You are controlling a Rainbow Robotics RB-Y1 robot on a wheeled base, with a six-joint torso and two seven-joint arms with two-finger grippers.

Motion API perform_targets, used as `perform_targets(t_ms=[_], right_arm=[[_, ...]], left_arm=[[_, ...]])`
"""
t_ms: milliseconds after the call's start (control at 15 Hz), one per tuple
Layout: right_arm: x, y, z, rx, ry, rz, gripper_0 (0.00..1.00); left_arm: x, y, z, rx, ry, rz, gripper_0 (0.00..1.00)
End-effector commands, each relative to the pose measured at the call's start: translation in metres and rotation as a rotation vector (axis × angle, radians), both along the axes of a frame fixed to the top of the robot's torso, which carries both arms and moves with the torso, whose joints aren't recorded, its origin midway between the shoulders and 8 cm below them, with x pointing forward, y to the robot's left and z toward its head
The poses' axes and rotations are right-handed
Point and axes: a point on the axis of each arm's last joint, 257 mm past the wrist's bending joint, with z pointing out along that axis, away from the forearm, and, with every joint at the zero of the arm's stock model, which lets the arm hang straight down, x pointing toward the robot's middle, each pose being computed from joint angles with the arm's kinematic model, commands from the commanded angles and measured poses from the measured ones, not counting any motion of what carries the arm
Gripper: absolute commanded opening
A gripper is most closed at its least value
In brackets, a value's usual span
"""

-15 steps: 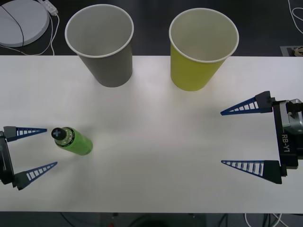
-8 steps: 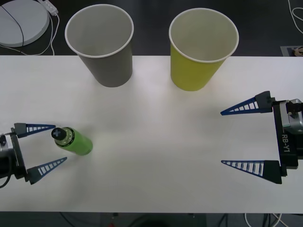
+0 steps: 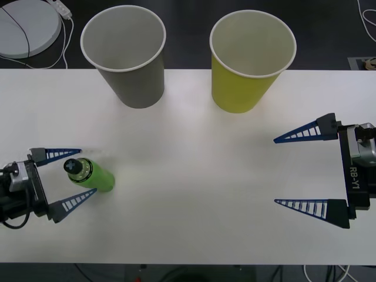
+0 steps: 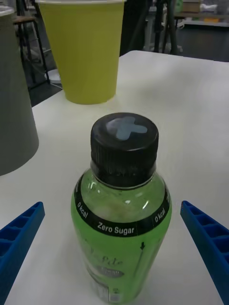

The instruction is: Put the can into the green bin and the plastic bottle into the gray bin

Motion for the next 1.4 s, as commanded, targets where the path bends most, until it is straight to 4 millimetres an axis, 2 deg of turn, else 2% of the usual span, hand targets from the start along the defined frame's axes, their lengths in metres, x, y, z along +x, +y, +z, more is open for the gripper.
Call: perform_targets(t_ms=[67,533,667,1133,1200,1267,1400], right_arm=[[0.000,0.000,0.000,0.000,0.000,0.000,1.00],[0.000,0.000,0.000,0.000,0.000,0.000,1.00],[0.000,0.000,0.000,0.000,0.000,0.000,1.00],[0.000,0.000,0.000,0.000,0.000,0.000,1.00],[0.000,0.000,0.000,0.000,0.000,0.000,1.00],[0.000,0.000,0.000,0.000,0.000,0.000,1.00],[0.000,0.000,0.000,0.000,0.000,0.000,1.00]], left_arm=[[0.003,-0.008,0.001,-0.019,-0.004,-0.002,1.00],[0.013,-0.024,-0.002,-0.019,-0.010,-0.010,1.00],[0.011,-0.028,-0.008,-0.013,0.001,-0.013,1.00],[0.013,-0.025,-0.012,0.007,0.005,-0.002,1.00],[0.013,-0.025,-0.014,0.012,0.007,-0.001,0.97],[0.014,-0.024,-0.014,0.013,0.007,0.002,0.87],[0.014,-0.024,-0.014,0.015,0.005,0.002,0.07]])
